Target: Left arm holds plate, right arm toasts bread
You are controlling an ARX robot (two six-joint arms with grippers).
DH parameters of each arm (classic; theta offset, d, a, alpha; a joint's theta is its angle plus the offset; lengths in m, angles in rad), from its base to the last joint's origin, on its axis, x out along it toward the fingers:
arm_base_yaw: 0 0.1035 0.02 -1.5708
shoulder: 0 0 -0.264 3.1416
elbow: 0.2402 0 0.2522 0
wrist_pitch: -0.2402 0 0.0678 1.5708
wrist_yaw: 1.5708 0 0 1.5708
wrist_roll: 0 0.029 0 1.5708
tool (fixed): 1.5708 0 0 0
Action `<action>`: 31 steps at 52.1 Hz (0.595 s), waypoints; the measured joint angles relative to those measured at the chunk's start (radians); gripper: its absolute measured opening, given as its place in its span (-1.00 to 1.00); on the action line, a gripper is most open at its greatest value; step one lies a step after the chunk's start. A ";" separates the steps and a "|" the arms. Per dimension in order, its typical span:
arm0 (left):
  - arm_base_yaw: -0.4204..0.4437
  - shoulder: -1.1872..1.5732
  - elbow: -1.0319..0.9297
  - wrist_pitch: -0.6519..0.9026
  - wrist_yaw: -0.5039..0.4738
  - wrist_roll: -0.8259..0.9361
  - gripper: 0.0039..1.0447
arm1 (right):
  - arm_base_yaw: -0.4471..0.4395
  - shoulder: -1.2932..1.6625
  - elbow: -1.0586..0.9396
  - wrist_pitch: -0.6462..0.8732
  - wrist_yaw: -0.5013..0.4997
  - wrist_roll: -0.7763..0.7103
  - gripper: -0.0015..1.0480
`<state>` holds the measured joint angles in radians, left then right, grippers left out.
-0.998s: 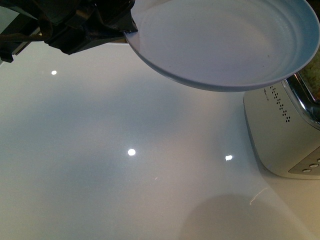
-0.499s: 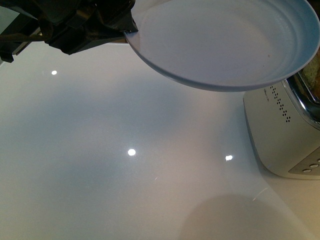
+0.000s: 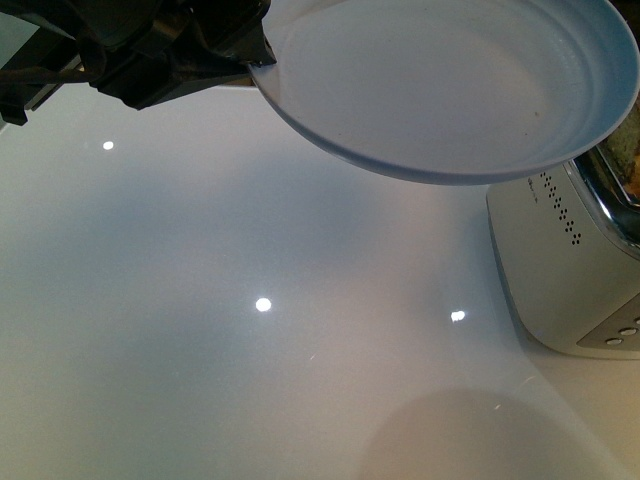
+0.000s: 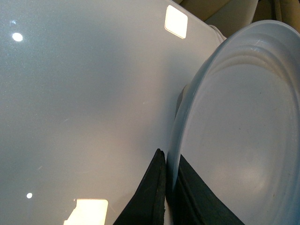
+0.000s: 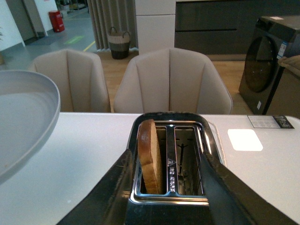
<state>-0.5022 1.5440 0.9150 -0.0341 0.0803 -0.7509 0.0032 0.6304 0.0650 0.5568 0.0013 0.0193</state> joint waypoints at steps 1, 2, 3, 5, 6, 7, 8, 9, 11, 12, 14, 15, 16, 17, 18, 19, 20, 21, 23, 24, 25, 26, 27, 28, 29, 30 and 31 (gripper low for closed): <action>0.000 0.000 0.000 0.000 0.000 0.000 -0.95 | 0.000 -0.005 -0.003 -0.004 0.000 -0.002 -0.19; 0.000 0.000 0.000 0.000 0.000 0.000 -0.95 | 0.000 -0.014 -0.007 -0.011 0.000 -0.003 -0.25; 0.000 0.000 0.000 0.000 0.000 0.000 -0.95 | 0.000 -0.024 -0.011 -0.019 0.000 -0.005 -0.32; 0.000 0.000 0.000 0.000 0.000 0.000 -0.95 | 0.000 -0.045 -0.017 -0.035 0.000 -0.008 -0.45; 0.000 0.000 0.000 0.000 0.000 0.000 -0.95 | 0.000 -0.062 -0.021 -0.046 0.000 -0.009 -0.55; 0.000 0.000 0.000 0.000 0.000 0.000 -0.95 | 0.000 -0.073 -0.024 -0.054 0.000 -0.010 -0.62; 0.000 0.000 0.000 0.000 0.000 0.000 -0.95 | 0.000 -0.081 -0.027 -0.057 0.000 -0.010 -0.69; 0.000 0.000 0.000 0.000 0.000 0.000 -0.95 | 0.000 -0.085 -0.039 -0.037 0.000 -0.010 -0.79; 0.000 0.000 0.000 0.000 0.000 0.000 -0.95 | 0.000 -0.094 -0.047 -0.033 -0.001 -0.012 -0.92; 0.000 0.000 0.000 0.000 -0.002 0.000 -0.95 | 0.000 -0.103 -0.047 -0.039 0.003 -0.016 -0.96; 0.000 0.000 0.000 0.000 -0.001 0.000 -0.95 | 0.000 -0.122 -0.047 -0.058 -0.002 -0.015 -0.96; 0.000 0.000 0.000 0.000 0.000 0.000 -0.95 | 0.000 -0.127 -0.047 -0.063 -0.001 -0.014 -0.96; 0.000 0.000 0.000 0.000 0.000 0.000 -0.95 | 0.000 -0.145 -0.047 -0.077 -0.001 -0.015 -0.96; 0.000 0.000 0.000 0.000 -0.001 0.000 -0.95 | 0.000 -0.156 -0.047 -0.089 -0.002 -0.015 -0.96; 0.000 0.000 0.000 0.000 -0.001 0.000 -0.95 | 0.000 -0.173 -0.047 -0.104 -0.002 -0.015 -0.96; 0.000 0.000 0.000 0.000 -0.001 0.000 -0.95 | 0.000 -0.185 -0.047 -0.114 -0.002 -0.015 -0.96; 0.000 -0.001 0.000 0.000 0.000 0.000 -0.95 | 0.000 -0.201 -0.047 -0.129 -0.002 -0.015 -0.96; 0.000 -0.001 0.000 0.000 0.000 0.000 -0.95 | 0.000 -0.211 -0.047 -0.138 -0.002 -0.015 -0.96; 0.000 -0.001 0.000 0.000 0.000 0.000 -0.95 | 0.000 -0.234 -0.047 -0.162 -0.001 -0.015 -0.96; 0.000 -0.001 0.000 0.000 -0.001 0.000 -0.95 | 0.000 -0.243 -0.047 -0.171 -0.002 -0.015 -0.96; 0.000 -0.001 0.000 0.000 0.000 0.000 -0.95 | 0.000 -0.256 -0.047 -0.184 -0.002 -0.015 -0.96; 0.000 -0.001 0.000 0.000 -0.001 0.000 -0.95 | 0.000 -0.266 -0.047 -0.193 -0.002 -0.015 -0.96; 0.000 -0.001 0.000 0.000 -0.001 0.000 -0.95 | 0.000 -0.274 -0.047 -0.201 -0.001 -0.015 -0.96; 0.000 -0.001 0.000 0.000 -0.001 0.000 -0.95 | 0.000 -0.281 -0.047 -0.207 -0.002 -0.015 -0.96; 0.000 -0.001 0.000 0.000 0.000 0.000 -0.95 | 0.000 -0.287 -0.047 -0.213 -0.002 -0.015 -0.96; 0.000 -0.001 0.000 0.000 0.000 0.000 -0.95 | 0.000 -0.295 -0.047 -0.221 -0.002 -0.015 -0.96; 0.000 -0.002 0.000 0.000 0.000 0.000 -0.95 | 0.000 -0.304 -0.047 -0.229 -0.002 -0.015 -0.96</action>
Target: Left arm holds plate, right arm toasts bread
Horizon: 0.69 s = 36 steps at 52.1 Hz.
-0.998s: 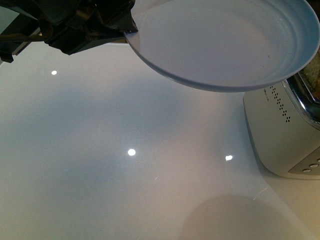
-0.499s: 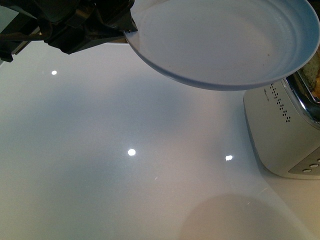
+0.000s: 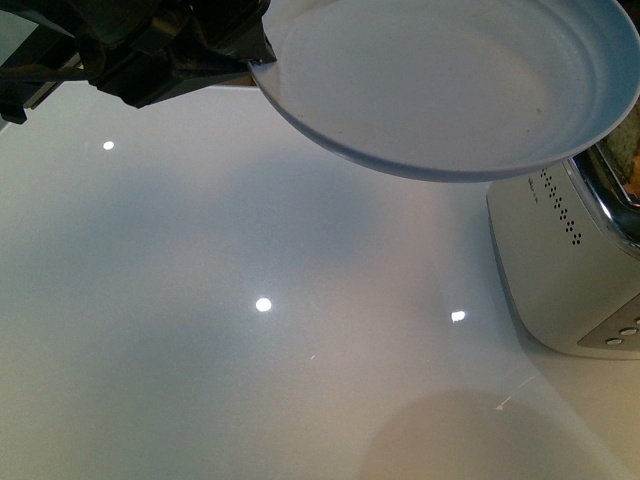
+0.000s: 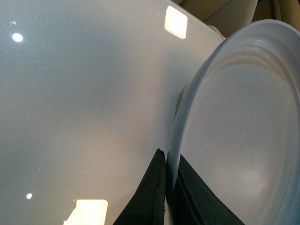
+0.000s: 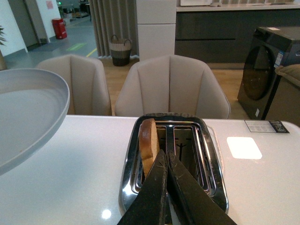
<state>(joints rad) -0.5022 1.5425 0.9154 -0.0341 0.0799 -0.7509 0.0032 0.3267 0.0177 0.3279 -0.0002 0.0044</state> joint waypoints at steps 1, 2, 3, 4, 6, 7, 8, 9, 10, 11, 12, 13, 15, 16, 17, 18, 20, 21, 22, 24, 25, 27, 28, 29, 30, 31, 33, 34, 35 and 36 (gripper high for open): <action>0.000 0.000 0.000 0.000 0.000 0.000 -0.95 | 0.000 -0.004 0.000 -0.004 0.000 0.000 -0.96; 0.000 0.000 0.000 0.000 0.000 0.000 -0.95 | 0.000 -0.012 0.000 -0.011 0.000 0.000 -0.96; 0.000 0.000 0.000 0.000 0.000 0.000 -0.95 | 0.000 -0.019 0.000 -0.019 0.000 0.000 -0.96; 0.000 0.000 0.000 0.000 0.000 0.000 -0.95 | 0.000 -0.023 0.000 -0.023 0.000 0.000 -0.96; 0.000 0.000 0.000 0.000 0.000 0.000 -0.95 | 0.000 -0.036 0.000 -0.037 0.000 0.000 -0.96; 0.000 0.000 0.000 0.000 0.000 0.000 -0.95 | 0.000 -0.039 0.000 -0.040 0.000 0.000 -0.96; 0.000 0.000 0.000 0.000 0.000 0.000 -0.95 | 0.000 -0.046 0.000 -0.046 0.000 0.000 -0.96; 0.000 0.000 0.000 0.000 0.000 0.000 -0.95 | 0.000 -0.049 0.000 -0.049 0.000 0.000 -0.96; 0.000 0.000 0.000 0.000 0.000 0.000 -0.95 | 0.000 -0.054 0.000 -0.054 0.000 0.000 -0.96; 0.000 0.000 0.000 0.000 0.000 0.000 -0.95 | 0.000 -0.062 0.000 -0.062 0.000 0.000 -0.96; 0.000 0.000 0.000 0.000 0.000 0.000 -0.95 | 0.000 -0.065 0.000 -0.065 0.000 0.000 -0.96; 0.000 0.000 0.000 0.000 0.000 0.000 -0.95 | 0.000 -0.071 0.000 -0.071 0.000 0.000 -0.96; 0.000 0.000 0.000 0.000 0.000 0.000 -0.95 | 0.000 -0.087 0.000 -0.086 0.000 0.000 -0.96; 0.000 0.000 0.000 0.000 0.000 0.000 -0.95 | 0.000 -0.092 0.000 -0.092 0.000 0.000 -0.96; 0.000 0.000 0.000 0.000 0.000 0.000 -0.95 | 0.000 -0.097 0.000 -0.098 0.000 0.000 -0.96; 0.000 0.000 0.000 0.000 0.000 0.000 -0.95 | 0.000 -0.103 0.000 -0.103 0.000 0.000 -0.96; 0.000 0.000 0.000 0.000 0.000 0.000 -0.95 | 0.000 -0.114 0.000 -0.114 0.000 0.000 -0.96; 0.000 0.000 0.000 0.000 0.000 0.000 -0.95 | 0.000 -0.116 0.000 -0.116 0.000 0.000 -0.96; 0.000 0.000 0.000 0.000 0.000 0.000 -0.95 | 0.000 -0.121 0.000 -0.121 0.000 0.000 -0.96; 0.000 0.000 0.000 0.000 0.000 0.000 -0.95 | 0.000 -0.128 0.000 -0.129 0.000 0.000 -0.96; 0.000 0.000 0.000 0.000 0.000 0.000 -0.95 | 0.000 -0.130 0.000 -0.131 0.000 0.000 -0.96; 0.000 0.000 0.000 0.000 0.000 0.000 -0.95 | 0.000 -0.142 0.000 -0.142 0.000 0.000 -0.96; 0.000 0.000 0.000 0.000 0.000 0.000 -0.95 | 0.000 -0.144 0.000 -0.145 0.000 0.000 -0.96; 0.000 0.000 0.000 0.000 0.000 0.000 -0.95 | 0.000 -0.149 0.000 -0.150 0.000 0.000 -0.96; 0.000 0.000 0.000 0.000 0.000 0.000 -0.95 | 0.000 -0.167 0.000 -0.169 0.000 0.000 -0.96; 0.000 0.000 0.000 0.000 0.000 0.000 -0.95 | 0.000 -0.192 0.000 -0.207 0.001 0.000 -0.96; 0.000 0.000 0.000 0.000 0.001 0.000 -0.95 | 0.000 -0.262 0.000 -0.296 0.002 0.000 -0.96; 0.000 0.000 0.000 0.000 0.001 0.000 -0.95 | 0.000 -0.273 0.000 -0.306 0.003 -0.001 -0.96; 0.000 0.000 0.000 0.000 0.000 0.000 -0.95 | 0.000 -0.291 0.000 -0.315 0.001 -0.001 -0.96; 0.000 0.000 0.000 0.000 0.000 0.000 -0.95 | 0.000 -0.305 0.000 -0.319 0.001 -0.001 -0.96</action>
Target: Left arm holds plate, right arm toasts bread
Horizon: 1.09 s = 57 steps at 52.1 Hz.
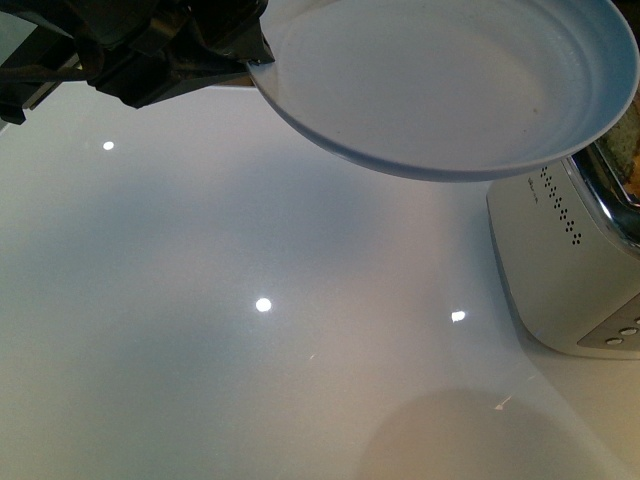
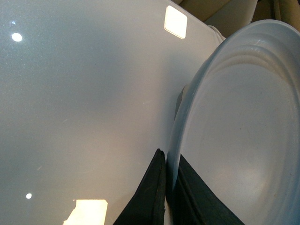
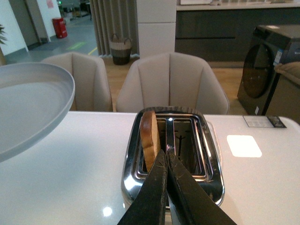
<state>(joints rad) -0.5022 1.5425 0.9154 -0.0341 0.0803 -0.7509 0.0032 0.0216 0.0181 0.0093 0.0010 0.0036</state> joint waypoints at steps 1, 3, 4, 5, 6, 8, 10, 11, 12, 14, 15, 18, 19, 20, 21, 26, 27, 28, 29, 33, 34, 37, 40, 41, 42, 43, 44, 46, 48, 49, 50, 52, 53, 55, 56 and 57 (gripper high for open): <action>0.000 0.000 0.000 0.000 -0.002 0.000 -0.95 | 0.000 -0.007 0.000 -0.002 0.000 0.000 -0.96; 0.000 0.000 0.000 0.000 -0.002 0.000 -0.95 | 0.000 -0.011 0.000 -0.005 0.000 0.000 -0.96; 0.000 -0.001 0.000 0.000 -0.001 0.000 -0.95 | 0.000 -0.012 0.000 -0.005 0.000 0.000 -0.96; 0.000 -0.001 0.000 0.000 -0.001 0.000 -0.95 | 0.000 -0.012 0.000 -0.006 0.001 0.000 -0.96; 0.000 -0.002 0.000 0.000 0.001 0.000 -0.95 | 0.000 -0.012 0.000 -0.006 0.000 0.000 -0.96; -0.001 -0.002 0.000 0.000 0.001 0.000 -0.95 | 0.000 -0.013 0.000 -0.007 0.001 0.000 -0.96; -0.001 -0.002 0.000 0.000 0.000 0.000 -0.95 | 0.000 -0.014 0.000 -0.008 0.001 0.000 -0.95; -0.001 -0.002 0.000 0.000 -0.001 0.000 -0.95 | 0.000 -0.014 0.000 -0.008 0.001 -0.001 -0.87; -0.001 -0.002 0.000 0.000 -0.001 0.000 -0.95 | 0.000 -0.015 0.000 -0.008 0.001 -0.001 -0.80; -0.001 -0.003 0.000 0.000 0.000 0.000 -0.95 | 0.000 -0.015 0.000 -0.008 0.000 -0.001 -0.67; -0.001 -0.003 0.000 0.000 0.000 0.000 -0.95 | 0.000 -0.015 0.000 -0.008 0.000 -0.001 -0.63; -0.001 -0.003 0.000 0.000 0.000 0.000 -0.95 | 0.000 -0.015 0.000 -0.008 0.001 -0.001 -0.43; -0.001 -0.003 0.000 0.000 0.000 0.000 -0.95 | 0.000 -0.015 0.000 -0.008 0.001 -0.001 -0.36; -0.001 -0.003 0.000 0.000 0.000 0.000 -0.95 | 0.000 -0.015 0.000 -0.008 0.001 -0.001 -0.33; -0.001 -0.003 0.000 0.000 0.000 0.000 -0.95 | 0.000 -0.015 0.000 -0.008 0.001 -0.001 -0.26; -0.001 -0.003 0.000 0.000 0.000 0.000 -0.95 | 0.000 -0.015 0.000 -0.008 0.001 -0.001 0.00; -0.001 -0.003 0.000 0.000 0.000 0.000 -0.95 | 0.000 -0.015 0.000 -0.008 0.001 -0.001 0.07; -0.001 -0.003 0.000 0.000 0.001 0.000 -0.95 | 0.000 -0.015 0.000 -0.008 0.000 -0.001 0.10; -0.001 -0.003 0.000 0.000 0.001 0.000 -0.95 | 0.000 -0.015 0.000 -0.008 0.001 -0.001 0.17; -0.001 -0.003 0.000 0.000 0.000 0.000 -0.95 | 0.000 -0.015 0.000 -0.008 0.001 -0.001 0.36; -0.001 -0.003 0.000 0.000 0.000 0.000 -0.95 | 0.000 -0.015 0.000 -0.008 0.001 -0.001 0.43; -0.001 -0.003 0.000 0.000 0.000 0.000 -0.95 | 0.000 -0.015 0.000 -0.008 0.000 -0.001 0.60; -0.001 -0.003 0.000 0.000 0.000 0.000 -0.95 | 0.000 -0.015 0.000 -0.008 0.001 -0.001 0.76; -0.001 -0.003 0.000 0.000 0.000 0.000 -0.95 | 0.000 -0.015 0.000 -0.008 0.001 -0.001 0.81; -0.001 -0.003 0.000 0.000 0.000 0.000 -0.95 | 0.000 -0.015 0.000 -0.008 0.001 0.000 0.85; -0.001 -0.003 0.000 0.000 0.000 0.000 -0.95 | 0.000 -0.015 0.000 -0.008 0.001 0.000 0.85; -0.001 -0.003 0.000 0.000 0.000 0.000 -0.95 | 0.000 -0.015 0.000 -0.008 0.001 0.000 0.84; -0.001 -0.003 0.000 0.000 0.000 0.000 -0.95 | 0.000 -0.015 0.000 -0.008 0.001 -0.001 0.82; -0.001 -0.003 0.000 0.000 0.000 0.000 -0.95 | 0.000 -0.015 0.000 -0.008 0.001 -0.001 0.83; -0.001 -0.003 0.000 0.000 0.000 0.000 -0.95 | 0.000 -0.015 0.000 -0.008 0.001 -0.001 0.83; -0.001 -0.003 0.000 0.000 0.000 0.000 -0.95 | 0.000 -0.015 0.000 -0.008 0.001 0.000 0.83; -0.001 -0.003 0.000 0.000 0.000 0.000 -0.95 | 0.000 -0.015 0.000 -0.008 0.001 -0.001 0.83; -0.001 -0.003 0.000 0.000 0.000 0.000 -0.95 | 0.000 -0.015 0.000 -0.008 0.001 0.000 0.83; -0.001 -0.003 0.000 0.000 0.000 0.000 -0.95 | 0.000 -0.015 0.000 -0.008 0.001 -0.001 0.83; -0.001 -0.003 0.000 0.000 0.000 0.000 -0.95 | 0.000 -0.015 0.000 -0.008 0.001 0.000 0.83; -0.001 -0.003 0.000 0.000 0.000 0.000 -0.95 | 0.000 -0.015 0.000 -0.008 0.001 -0.001 0.83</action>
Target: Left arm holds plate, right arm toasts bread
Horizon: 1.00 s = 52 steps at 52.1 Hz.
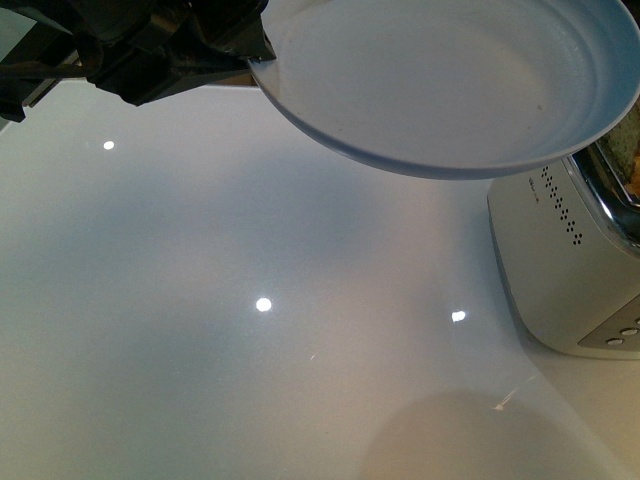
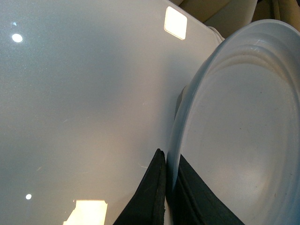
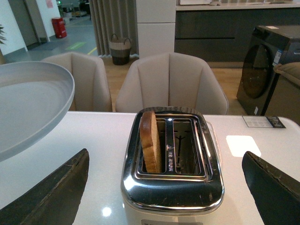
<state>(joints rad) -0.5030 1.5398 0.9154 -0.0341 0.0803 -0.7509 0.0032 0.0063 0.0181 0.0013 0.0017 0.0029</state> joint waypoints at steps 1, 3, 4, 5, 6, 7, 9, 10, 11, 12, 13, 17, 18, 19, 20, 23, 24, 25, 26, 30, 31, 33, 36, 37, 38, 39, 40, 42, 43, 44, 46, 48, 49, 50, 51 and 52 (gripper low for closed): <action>0.000 0.000 0.000 0.000 0.000 0.000 -0.95 | 0.000 0.000 0.000 0.000 0.000 0.000 0.83; 0.000 0.000 0.000 0.000 0.000 0.000 -0.95 | 0.000 0.000 0.000 0.000 0.000 0.000 0.83; 0.000 0.000 0.000 0.000 0.000 0.000 -0.95 | 0.000 0.000 0.000 0.000 0.000 0.000 0.83; 0.000 0.000 0.000 0.000 0.000 0.000 -0.95 | 0.000 0.000 0.000 0.000 0.000 0.000 0.83; 0.000 0.000 0.000 0.000 0.000 0.000 -0.95 | 0.000 0.000 0.000 0.000 0.000 0.000 0.83; -0.002 0.000 -0.003 0.013 -0.017 -0.017 -0.95 | 0.000 0.000 0.000 0.000 0.000 0.000 0.83; -0.013 -0.001 -0.024 0.085 -0.088 -0.058 -0.95 | 0.000 0.000 0.000 0.000 0.000 0.000 0.83; -0.015 -0.001 -0.032 0.114 -0.114 -0.075 -0.95 | 0.000 0.000 0.000 0.000 0.000 0.000 0.83; -0.020 -0.001 -0.045 0.166 -0.163 -0.111 -0.95 | 0.000 0.000 0.000 0.000 0.000 0.000 0.83; -0.024 -0.001 -0.054 0.211 -0.201 -0.148 -0.95 | 0.000 0.000 0.000 0.000 0.000 0.000 0.83; -0.026 -0.001 -0.056 0.230 -0.216 -0.167 -0.95 | 0.000 0.000 0.000 0.000 0.000 0.000 0.83; -0.026 -0.002 -0.060 0.292 -0.234 -0.251 -0.95 | 0.000 0.000 0.000 0.000 0.000 0.000 0.83; -0.024 -0.005 -0.060 0.298 -0.234 -0.271 -0.95 | 0.000 0.000 0.000 0.000 0.000 0.000 0.83; -0.023 -0.006 -0.060 0.298 -0.234 -0.286 -0.95 | 0.000 0.000 0.000 0.000 0.000 0.000 0.83; -0.023 -0.006 -0.060 0.298 -0.233 -0.295 -0.95 | 0.000 0.000 0.000 0.000 0.000 0.000 0.83; -0.018 -0.006 -0.060 0.292 -0.209 -0.327 -0.95 | 0.000 -0.001 0.000 0.000 0.000 0.000 0.83; -0.016 -0.005 -0.060 0.288 -0.202 -0.330 -0.95 | 0.000 -0.001 0.000 0.000 0.000 0.000 0.83; -0.012 -0.005 -0.060 0.281 -0.189 -0.333 -0.95 | 0.000 -0.001 0.000 0.000 0.000 0.000 0.83; -0.008 -0.005 -0.060 0.277 -0.182 -0.335 -0.95 | 0.000 0.000 0.000 0.000 0.000 0.000 0.83; 0.023 -0.002 -0.060 0.256 -0.140 -0.326 -0.95 | 0.000 -0.001 0.000 0.000 0.000 0.000 0.83; 0.038 -0.001 -0.060 0.246 -0.124 -0.316 -0.95 | 0.000 -0.001 0.000 0.000 0.000 0.000 0.83; 0.056 0.000 -0.060 0.236 -0.106 -0.301 -0.95 | 0.000 -0.001 0.000 0.000 0.000 0.000 0.83; 0.120 0.001 -0.060 0.203 -0.065 -0.249 -0.95 | 0.000 -0.001 0.000 0.000 0.000 0.000 0.83; 0.140 0.001 -0.060 0.195 -0.053 -0.234 -0.95 | 0.000 -0.001 0.000 0.000 0.000 0.000 0.83; 0.170 0.001 -0.060 0.183 -0.041 -0.210 -0.95 | 0.000 -0.001 0.000 0.000 0.000 0.000 0.83; 0.192 0.001 -0.060 0.174 -0.031 -0.199 -0.95 | 0.000 -0.001 0.000 0.000 0.000 0.000 0.83; 0.214 0.001 -0.060 0.166 -0.023 -0.179 -0.95 | 0.000 -0.001 0.000 0.000 0.000 0.000 0.83; 0.257 0.001 -0.060 0.153 -0.006 -0.151 -0.95 | 0.000 -0.001 0.000 0.000 0.000 0.000 0.83; 0.269 0.001 -0.060 0.151 0.000 -0.143 -0.95 | 0.000 -0.001 0.000 0.000 0.000 0.000 0.83; 0.290 0.001 -0.061 0.148 0.007 -0.123 -0.95 | 0.000 -0.001 0.000 0.000 0.000 0.000 0.83; 0.323 0.001 -0.065 0.146 0.021 -0.100 -0.95 | 0.000 -0.001 0.000 0.000 0.000 0.000 0.83; 0.353 0.002 -0.070 0.146 0.033 -0.078 -0.95 | 0.000 -0.001 0.000 0.000 0.000 0.000 0.83; 0.373 0.003 -0.074 0.146 0.041 -0.065 -0.95 | 0.000 -0.001 0.000 0.000 0.000 0.000 0.83; 0.401 0.006 -0.080 0.146 0.053 -0.047 -0.95 | 0.000 -0.001 0.000 0.000 0.000 0.000 0.83; 0.410 0.008 -0.083 0.147 0.057 -0.039 -0.95 | 0.000 -0.001 0.000 0.000 0.000 0.000 0.83; 0.428 0.013 -0.089 0.149 0.066 -0.026 -0.95 | 0.000 -0.001 0.000 0.000 0.000 0.000 0.83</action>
<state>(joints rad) -0.0750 1.5532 0.8268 0.1150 0.1459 -0.7765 0.0032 0.0055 0.0181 0.0013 0.0017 0.0029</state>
